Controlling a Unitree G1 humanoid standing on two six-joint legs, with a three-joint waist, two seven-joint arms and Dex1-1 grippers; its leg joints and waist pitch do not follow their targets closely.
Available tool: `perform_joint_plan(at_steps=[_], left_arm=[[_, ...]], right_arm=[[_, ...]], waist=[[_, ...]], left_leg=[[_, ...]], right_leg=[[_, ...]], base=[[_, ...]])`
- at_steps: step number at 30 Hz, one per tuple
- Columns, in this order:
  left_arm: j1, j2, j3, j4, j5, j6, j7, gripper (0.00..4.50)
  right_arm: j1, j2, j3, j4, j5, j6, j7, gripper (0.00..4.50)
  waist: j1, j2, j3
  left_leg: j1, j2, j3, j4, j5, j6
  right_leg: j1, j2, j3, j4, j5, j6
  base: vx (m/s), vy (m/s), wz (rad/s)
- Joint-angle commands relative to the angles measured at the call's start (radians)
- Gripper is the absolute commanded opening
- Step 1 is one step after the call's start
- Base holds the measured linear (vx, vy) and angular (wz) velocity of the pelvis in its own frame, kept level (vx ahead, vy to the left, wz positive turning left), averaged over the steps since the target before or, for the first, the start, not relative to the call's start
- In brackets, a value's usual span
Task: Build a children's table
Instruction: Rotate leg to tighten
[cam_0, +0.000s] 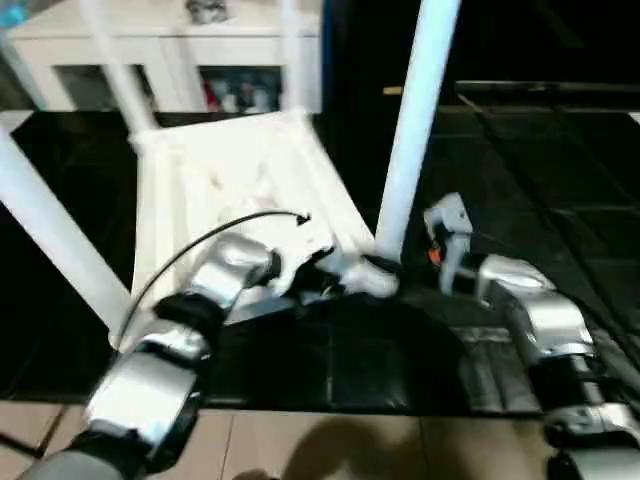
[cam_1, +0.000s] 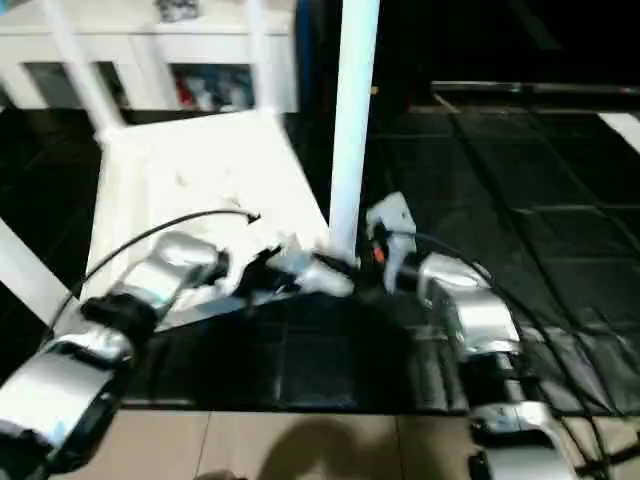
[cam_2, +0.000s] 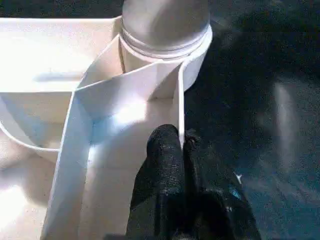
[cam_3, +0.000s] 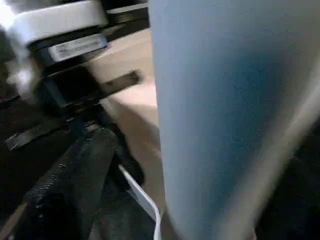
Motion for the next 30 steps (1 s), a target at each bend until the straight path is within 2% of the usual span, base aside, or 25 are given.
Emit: perform_joint_plan(at_steps=[1, 2, 3, 4, 5, 6, 7, 8, 9, 11, 12, 13, 17, 20, 24, 30], left_arm=[[-0.013, -0.003, -0.021, -0.05, -0.02, -0.058, -0.089, 0.0], [-0.01, 0.013, -0.032, -0.054, -0.023, -0.073, -0.136, 0.0], [-0.008, 0.024, -0.038, -0.055, -0.026, -0.084, -0.169, 0.0], [-0.007, 0.026, -0.039, -0.056, -0.026, -0.086, -0.174, 0.0], [0.0, 0.049, -0.055, -0.065, -0.028, -0.104, -0.24, 0.0], [0.0, 0.05, -0.056, -0.065, -0.028, -0.105, -0.242, 0.0], [0.008, 0.068, -0.07, -0.073, -0.025, -0.123, -0.287, 0.0], [0.011, 0.074, -0.073, -0.077, -0.023, -0.132, -0.304, 0.0], [0.016, 0.082, -0.078, -0.08, -0.02, -0.141, -0.317, 0.0], [0.017, 0.086, -0.079, -0.081, -0.018, -0.144, -0.321, 0.0], [0.022, 0.097, -0.085, -0.083, -0.014, -0.157, -0.336, 0.0], [0.026, 0.104, -0.088, -0.086, -0.012, -0.163, -0.341, 0.0], [0.031, 0.112, -0.087, -0.094, -0.014, -0.171, -0.351, 0.0], [0.032, 0.112, -0.084, -0.099, -0.017, -0.172, -0.352, 0.0], [0.036, 0.111, -0.083, -0.11, -0.021, -0.172, -0.348, 0.0], [0.043, 0.118, -0.081, -0.109, -0.013, -0.182, -0.322, 0.0]], right_arm=[[-0.002, -0.024, 0.021, -0.006, 0.011, -0.024, 0.072, 4.43], [-0.001, -0.046, 0.021, -0.003, 0.022, -0.047, 0.132, 4.43], [0.0, -0.062, 0.023, -0.003, 0.036, -0.062, 0.178, 4.43], [0.0, -0.064, 0.024, -0.003, 0.038, -0.062, 0.185, 4.43], [0.005, -0.092, 0.036, -0.009, 0.064, -0.066, 0.274, 4.43], [0.005, -0.093, 0.037, -0.009, 0.065, -0.065, 0.278, 4.43], [0.011, -0.119, 0.055, -0.01, 0.083, -0.05, 0.357, 4.43], [0.012, -0.128, 0.063, -0.008, 0.088, -0.045, 0.386, 4.43], [0.013, -0.138, 0.072, -0.008, 0.089, -0.037, 0.411, 4.26], [0.014, -0.141, 0.075, -0.007, 0.089, -0.036, 0.419, 4.16], [0.015, -0.149, 0.086, -0.002, 0.084, -0.038, 0.438, 4.05], [0.015, -0.151, 0.092, 0.001, 0.08, -0.04, 0.446, 3.96], [0.004, -0.141, 0.101, 0.036, 0.072, -0.072, 0.459, 3.64], [-0.005, -0.134, 0.105, 0.055, 0.068, -0.087, 0.462, 3.42], [-0.017, -0.126, 0.127, 0.084, 0.051, -0.103, 0.469, 3.21], [-0.016, -0.111, 0.142, 0.097, 0.045, -0.127, 0.466, 2.56]], waist=[[0.003, -0.005, -0.079], [0.007, -0.007, -0.079], [0.02, -0.005, -0.079], [0.021, -0.006, -0.079], [0.026, -0.01, -0.079], [0.031, -0.008, -0.079], [0.035, -0.013, -0.081], [0.036, -0.013, -0.08], [0.037, -0.019, -0.078], [0.039, -0.015, -0.078], [0.04, -0.024, -0.078], [0.043, -0.019, -0.076], [0.047, -0.023, -0.077], [0.052, -0.022, -0.078], [0.056, -0.025, -0.079], [0.056, -0.024, -0.079]], left_leg=[[0.014, 0.052, -0.016, -0.054, -0.135, 0.104], [0.013, 0.053, -0.016, -0.055, -0.133, 0.103], [0.017, 0.056, -0.015, -0.055, -0.142, 0.098], [0.016, 0.058, -0.015, -0.056, -0.137, 0.099], [0.013, 0.057, -0.016, -0.055, -0.135, 0.102], [0.013, 0.059, -0.016, -0.055, -0.131, 0.103], [0.013, 0.057, -0.017, -0.054, -0.132, 0.105], [0.013, 0.058, -0.017, -0.055, -0.133, 0.108], [0.01, 0.058, -0.016, -0.055, -0.128, 0.108], [0.011, 0.058, -0.017, -0.055, -0.126, 0.103], [0.01, 0.058, -0.016, -0.055, -0.128, 0.103], [0.013, 0.059, -0.017, -0.057, -0.136, 0.095], [0.011, 0.057, -0.016, -0.057, -0.128, 0.087], [0.011, 0.058, -0.016, -0.056, -0.121, 0.085], [0.009, 0.057, -0.016, -0.054, -0.105, 0.093], [0.009, 0.057, -0.016, -0.053, -0.106, 0.096]], right_leg=[[0.062, -0.089, 0.062, -0.071, -0.153, -0.191], [0.063, -0.089, 0.064, -0.07, -0.151, -0.191], [0.059, -0.091, 0.065, -0.068, -0.149, -0.193], [0.061, -0.091, 0.066, -0.068, -0.144, -0.194], [0.063, -0.092, 0.065, -0.065, -0.138, -0.194], [0.061, -0.093, 0.066, -0.063, -0.136, -0.194], [0.063, -0.094, 0.064, -0.061, -0.138, -0.196], [0.063, -0.095, 0.065, -0.063, -0.144, -0.194], [0.062, -0.094, 0.065, -0.064, -0.151, -0.189], [0.06, -0.096, 0.064, -0.064, -0.168, -0.185], [0.061, -0.096, 0.064, -0.065, -0.178, -0.182], [0.057, -0.097, 0.065, -0.069, -0.217, -0.173], [0.058, -0.097, 0.065, -0.07, -0.238, -0.16], [0.056, -0.097, 0.065, -0.068, -0.23, -0.162], [0.056, -0.097, 0.064, -0.062, -0.199, -0.169], [0.055, -0.096, 0.065, -0.063, -0.203, -0.166]], base=[[0.0, 0.0, 0.0], [0.0, 0.0, 0.0], [0.0, 0.0, 0.0], [0.0, 0.0, 0.0], [0.0, 0.0, 0.0], [0.0, 0.0, 0.0], [0.0, 0.0, 0.0], [0.0, 0.0, 0.0], [0.0, 0.0, 0.0], [0.0, 0.0, 0.0], [0.0, 0.0, 0.0], [0.0, 0.0, 0.0], [0.0, 0.0, 0.0], [0.0, 0.0, 0.0], [0.0, 0.0, 0.0], [0.0, 0.0, 0.0]])
